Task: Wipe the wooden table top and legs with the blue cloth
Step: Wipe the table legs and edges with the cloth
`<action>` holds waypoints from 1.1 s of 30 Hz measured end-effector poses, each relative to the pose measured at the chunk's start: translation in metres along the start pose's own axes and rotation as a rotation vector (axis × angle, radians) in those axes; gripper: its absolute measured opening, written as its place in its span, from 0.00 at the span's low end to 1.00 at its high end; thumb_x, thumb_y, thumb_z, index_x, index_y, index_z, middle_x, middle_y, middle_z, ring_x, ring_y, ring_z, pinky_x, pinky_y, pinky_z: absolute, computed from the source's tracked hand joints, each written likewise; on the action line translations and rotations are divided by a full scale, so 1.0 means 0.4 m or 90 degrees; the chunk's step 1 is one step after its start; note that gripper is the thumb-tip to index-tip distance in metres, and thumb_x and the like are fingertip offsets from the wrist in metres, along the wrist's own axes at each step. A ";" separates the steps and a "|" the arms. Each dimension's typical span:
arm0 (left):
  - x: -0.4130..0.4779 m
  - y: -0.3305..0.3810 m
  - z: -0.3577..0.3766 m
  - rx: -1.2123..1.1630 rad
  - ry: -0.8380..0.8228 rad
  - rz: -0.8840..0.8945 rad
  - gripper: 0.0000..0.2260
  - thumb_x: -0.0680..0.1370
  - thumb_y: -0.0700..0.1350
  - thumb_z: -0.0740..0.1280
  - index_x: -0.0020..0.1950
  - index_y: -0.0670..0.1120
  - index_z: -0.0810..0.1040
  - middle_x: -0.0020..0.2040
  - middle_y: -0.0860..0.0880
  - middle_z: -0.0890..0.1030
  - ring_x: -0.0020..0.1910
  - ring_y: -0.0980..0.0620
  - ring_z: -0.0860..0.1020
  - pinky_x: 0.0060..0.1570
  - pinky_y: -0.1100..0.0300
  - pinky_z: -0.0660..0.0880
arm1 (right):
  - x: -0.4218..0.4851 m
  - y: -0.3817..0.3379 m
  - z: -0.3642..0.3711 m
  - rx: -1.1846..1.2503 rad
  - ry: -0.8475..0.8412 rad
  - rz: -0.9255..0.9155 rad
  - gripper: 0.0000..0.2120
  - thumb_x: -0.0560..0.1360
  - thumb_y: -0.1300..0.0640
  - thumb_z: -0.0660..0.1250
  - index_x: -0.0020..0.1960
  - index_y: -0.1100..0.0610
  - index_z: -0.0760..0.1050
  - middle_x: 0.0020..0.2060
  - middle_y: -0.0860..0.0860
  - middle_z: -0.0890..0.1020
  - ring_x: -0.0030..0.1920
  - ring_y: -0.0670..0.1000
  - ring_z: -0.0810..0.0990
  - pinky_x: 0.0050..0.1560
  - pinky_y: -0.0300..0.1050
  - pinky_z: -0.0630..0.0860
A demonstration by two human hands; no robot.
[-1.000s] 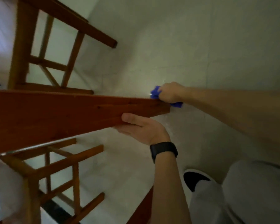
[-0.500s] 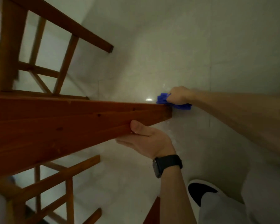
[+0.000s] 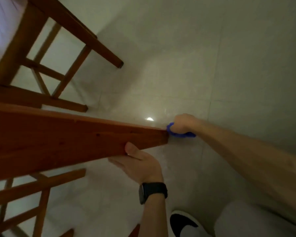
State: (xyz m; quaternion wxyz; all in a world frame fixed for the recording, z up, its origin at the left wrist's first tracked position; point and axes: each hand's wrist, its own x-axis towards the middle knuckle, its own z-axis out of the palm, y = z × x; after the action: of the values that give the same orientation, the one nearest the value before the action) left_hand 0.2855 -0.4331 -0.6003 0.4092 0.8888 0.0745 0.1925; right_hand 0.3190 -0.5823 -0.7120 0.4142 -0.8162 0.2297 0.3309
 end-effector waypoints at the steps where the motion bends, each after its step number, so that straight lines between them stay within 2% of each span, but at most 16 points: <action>1: -0.002 0.010 -0.004 0.003 0.007 -0.017 0.37 0.80 0.66 0.49 0.78 0.38 0.54 0.72 0.39 0.64 0.67 0.51 0.66 0.65 0.67 0.63 | -0.014 0.024 -0.004 0.001 0.002 0.013 0.14 0.78 0.48 0.60 0.44 0.57 0.76 0.44 0.57 0.80 0.46 0.58 0.80 0.41 0.42 0.69; 3: 0.001 0.008 0.002 -0.007 0.004 0.012 0.42 0.78 0.70 0.47 0.78 0.38 0.54 0.70 0.43 0.65 0.64 0.60 0.64 0.63 0.75 0.60 | -0.015 0.047 -0.001 0.152 0.096 0.025 0.14 0.78 0.50 0.60 0.40 0.57 0.76 0.37 0.54 0.79 0.41 0.57 0.79 0.34 0.43 0.67; 5: -0.001 0.005 0.000 -0.026 0.018 0.036 0.42 0.78 0.69 0.48 0.78 0.38 0.54 0.69 0.45 0.65 0.64 0.57 0.65 0.64 0.72 0.62 | 0.006 0.012 0.028 0.372 0.200 -0.029 0.11 0.79 0.52 0.61 0.46 0.56 0.80 0.41 0.51 0.80 0.47 0.55 0.80 0.40 0.43 0.69; 7: 0.000 -0.006 0.002 -0.030 0.008 0.037 0.41 0.78 0.69 0.48 0.78 0.38 0.54 0.70 0.40 0.66 0.65 0.48 0.68 0.63 0.63 0.66 | 0.018 -0.050 0.073 0.484 0.119 -0.087 0.13 0.81 0.51 0.63 0.54 0.59 0.81 0.48 0.51 0.80 0.51 0.53 0.79 0.47 0.41 0.69; 9: 0.000 -0.001 -0.005 -0.015 0.009 0.043 0.40 0.78 0.68 0.48 0.77 0.37 0.56 0.66 0.39 0.68 0.61 0.49 0.69 0.57 0.73 0.64 | 0.034 -0.080 0.109 0.413 0.029 -0.088 0.17 0.79 0.45 0.62 0.46 0.57 0.80 0.44 0.55 0.81 0.48 0.57 0.79 0.43 0.43 0.68; 11: -0.002 0.006 -0.007 -0.013 0.004 0.044 0.40 0.78 0.68 0.48 0.77 0.37 0.56 0.65 0.39 0.68 0.59 0.51 0.69 0.52 0.76 0.64 | 0.049 -0.070 0.086 0.299 0.027 -0.036 0.19 0.78 0.42 0.60 0.46 0.57 0.78 0.42 0.55 0.78 0.45 0.57 0.77 0.42 0.44 0.68; 13: -0.003 0.009 -0.010 -0.008 -0.010 0.034 0.42 0.77 0.70 0.47 0.78 0.38 0.54 0.69 0.37 0.66 0.62 0.52 0.67 0.55 0.75 0.64 | 0.041 -0.038 0.044 0.104 0.015 0.000 0.19 0.78 0.43 0.60 0.49 0.59 0.77 0.43 0.56 0.77 0.44 0.57 0.76 0.43 0.43 0.69; 15: -0.007 0.007 -0.015 -0.008 -0.016 0.041 0.42 0.77 0.69 0.47 0.78 0.36 0.53 0.71 0.34 0.64 0.65 0.52 0.63 0.58 0.83 0.55 | 0.024 0.007 0.010 0.011 -0.055 0.033 0.15 0.77 0.47 0.61 0.44 0.58 0.76 0.42 0.56 0.81 0.40 0.55 0.78 0.40 0.41 0.71; 17: -0.008 -0.002 -0.010 -0.008 -0.015 0.033 0.43 0.77 0.70 0.46 0.78 0.36 0.52 0.73 0.33 0.62 0.68 0.48 0.59 0.58 0.85 0.49 | 0.000 0.039 -0.001 0.092 -0.062 0.066 0.13 0.77 0.50 0.63 0.40 0.57 0.75 0.37 0.55 0.81 0.36 0.53 0.78 0.36 0.40 0.70; 20: -0.004 -0.009 0.001 -0.005 0.003 0.038 0.42 0.78 0.70 0.47 0.78 0.37 0.52 0.73 0.33 0.63 0.67 0.47 0.61 0.58 0.84 0.52 | -0.006 0.007 0.033 0.422 0.149 0.028 0.14 0.79 0.53 0.62 0.39 0.59 0.77 0.31 0.51 0.79 0.38 0.53 0.77 0.34 0.38 0.72; 23: 0.002 -0.015 -0.007 -0.001 -0.007 0.055 0.40 0.78 0.68 0.48 0.79 0.39 0.53 0.69 0.36 0.67 0.63 0.45 0.68 0.57 0.69 0.66 | -0.043 -0.058 0.162 0.519 0.233 -0.067 0.12 0.82 0.57 0.59 0.52 0.63 0.79 0.46 0.55 0.82 0.48 0.53 0.77 0.47 0.40 0.70; 25: 0.002 -0.006 -0.015 0.005 -0.015 0.062 0.39 0.79 0.68 0.48 0.79 0.40 0.52 0.68 0.37 0.68 0.61 0.45 0.70 0.54 0.60 0.69 | -0.061 -0.047 0.242 0.502 0.283 -0.020 0.12 0.83 0.55 0.57 0.54 0.60 0.76 0.51 0.58 0.80 0.51 0.58 0.78 0.45 0.43 0.65; 27: 0.001 -0.001 -0.015 0.013 -0.018 0.067 0.39 0.79 0.66 0.48 0.79 0.39 0.51 0.67 0.36 0.68 0.60 0.48 0.69 0.52 0.60 0.68 | -0.065 -0.011 0.263 0.388 0.209 0.012 0.11 0.82 0.54 0.55 0.50 0.60 0.73 0.51 0.61 0.79 0.51 0.61 0.78 0.42 0.45 0.64; 29: 0.002 -0.003 -0.014 0.016 -0.016 0.068 0.39 0.79 0.66 0.48 0.79 0.38 0.50 0.67 0.36 0.67 0.61 0.46 0.69 0.51 0.59 0.70 | -0.051 0.014 0.244 0.339 0.125 0.035 0.11 0.82 0.55 0.55 0.49 0.60 0.73 0.53 0.62 0.80 0.55 0.61 0.78 0.46 0.46 0.69; 31: 0.004 -0.005 -0.014 0.015 -0.019 0.063 0.39 0.79 0.66 0.48 0.79 0.39 0.49 0.69 0.36 0.66 0.62 0.45 0.69 0.54 0.57 0.72 | -0.035 0.000 0.234 0.448 0.189 0.046 0.14 0.82 0.54 0.57 0.61 0.58 0.75 0.62 0.60 0.78 0.61 0.61 0.77 0.57 0.47 0.73; 33: 0.004 -0.005 -0.016 0.008 -0.021 0.071 0.38 0.79 0.65 0.48 0.80 0.41 0.48 0.69 0.37 0.67 0.61 0.46 0.69 0.55 0.59 0.69 | -0.050 -0.043 0.263 0.532 0.270 0.034 0.20 0.83 0.51 0.57 0.73 0.53 0.68 0.66 0.58 0.75 0.62 0.59 0.77 0.59 0.49 0.74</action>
State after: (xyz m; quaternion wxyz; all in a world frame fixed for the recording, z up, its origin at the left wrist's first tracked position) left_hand 0.2843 -0.4268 -0.5975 0.3932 0.8973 0.0190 0.1998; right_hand 0.2800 -0.4836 -0.7344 0.6427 -0.6231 0.4434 0.0464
